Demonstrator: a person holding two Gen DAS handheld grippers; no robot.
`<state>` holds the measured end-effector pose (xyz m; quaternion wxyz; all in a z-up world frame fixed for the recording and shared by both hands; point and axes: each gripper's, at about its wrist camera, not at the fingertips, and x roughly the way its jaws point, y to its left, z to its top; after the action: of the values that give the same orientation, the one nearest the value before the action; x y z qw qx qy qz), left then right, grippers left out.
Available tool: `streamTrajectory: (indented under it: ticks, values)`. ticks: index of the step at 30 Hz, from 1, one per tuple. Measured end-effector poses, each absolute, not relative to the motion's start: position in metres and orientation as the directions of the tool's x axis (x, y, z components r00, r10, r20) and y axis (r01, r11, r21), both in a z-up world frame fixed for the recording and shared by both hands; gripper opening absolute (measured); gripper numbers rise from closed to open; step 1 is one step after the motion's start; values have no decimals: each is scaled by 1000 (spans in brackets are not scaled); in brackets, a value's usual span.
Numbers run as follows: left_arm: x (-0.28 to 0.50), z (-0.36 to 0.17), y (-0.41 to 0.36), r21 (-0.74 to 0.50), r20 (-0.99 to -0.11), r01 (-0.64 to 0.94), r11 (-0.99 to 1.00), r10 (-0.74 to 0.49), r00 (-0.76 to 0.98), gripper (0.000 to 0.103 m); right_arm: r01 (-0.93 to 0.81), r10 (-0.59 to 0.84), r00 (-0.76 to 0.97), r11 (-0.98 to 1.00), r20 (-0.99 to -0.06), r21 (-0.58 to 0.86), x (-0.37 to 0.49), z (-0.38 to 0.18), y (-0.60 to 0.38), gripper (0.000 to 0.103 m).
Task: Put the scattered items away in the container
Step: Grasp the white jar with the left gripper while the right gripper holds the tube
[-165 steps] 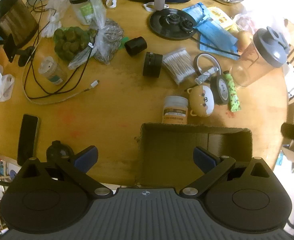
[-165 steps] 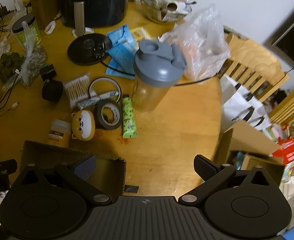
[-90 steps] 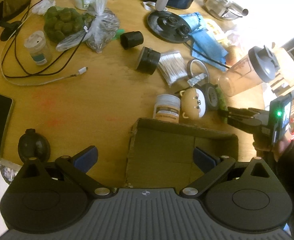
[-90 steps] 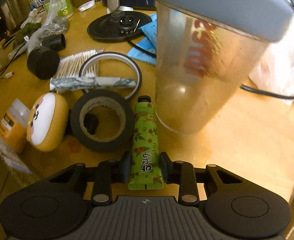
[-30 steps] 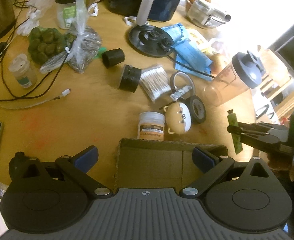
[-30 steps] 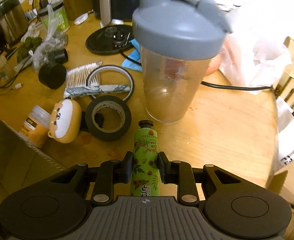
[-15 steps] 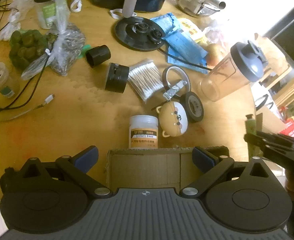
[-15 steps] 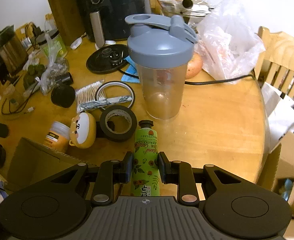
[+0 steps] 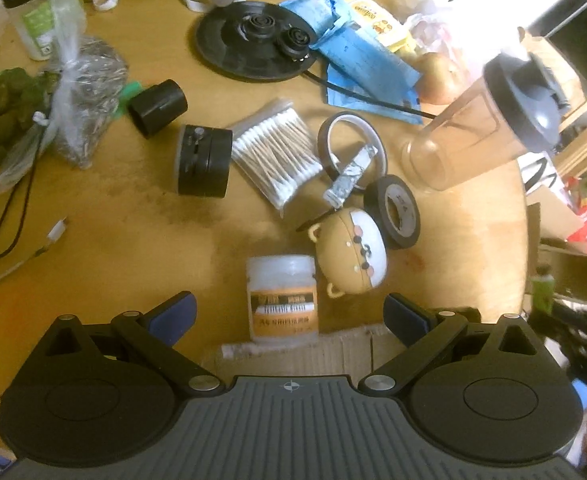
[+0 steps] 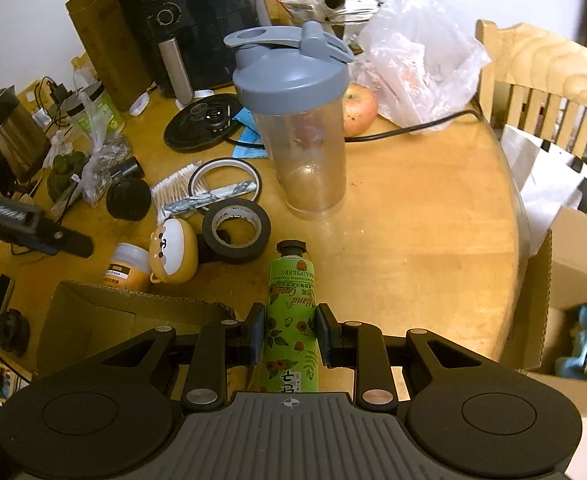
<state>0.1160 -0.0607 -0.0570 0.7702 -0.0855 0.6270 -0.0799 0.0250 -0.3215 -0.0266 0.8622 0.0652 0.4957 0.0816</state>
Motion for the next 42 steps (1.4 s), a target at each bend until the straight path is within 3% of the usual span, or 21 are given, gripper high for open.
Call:
streamTrajectory:
  ticks: [1, 3, 18, 24, 42]
  values:
    - [121, -61, -61, -229, -955, 11, 973, -227, 190, 101, -70, 204, 496, 978, -844, 195, 24, -26, -322, 29]
    - [130, -70, -60, -245, -955, 2, 969, -242, 169, 88, -57, 202, 497, 978, -844, 200, 21, -26, -324, 29]
    - [160, -113, -61, -265, -963, -42, 963, -262, 60, 76, 13, 190, 499, 974, -846, 226, 6, -30, -336, 30]
    - [160, -116, -60, -256, -966, -50, 965, -254, 37, 58, 27, 189, 498, 972, -847, 233, 2, -32, -338, 30]
    - [159, -124, -61, -228, -971, -14, 974, -227, 73, 53, 20, 188, 498, 973, -847, 228, 0, -29, -336, 30]
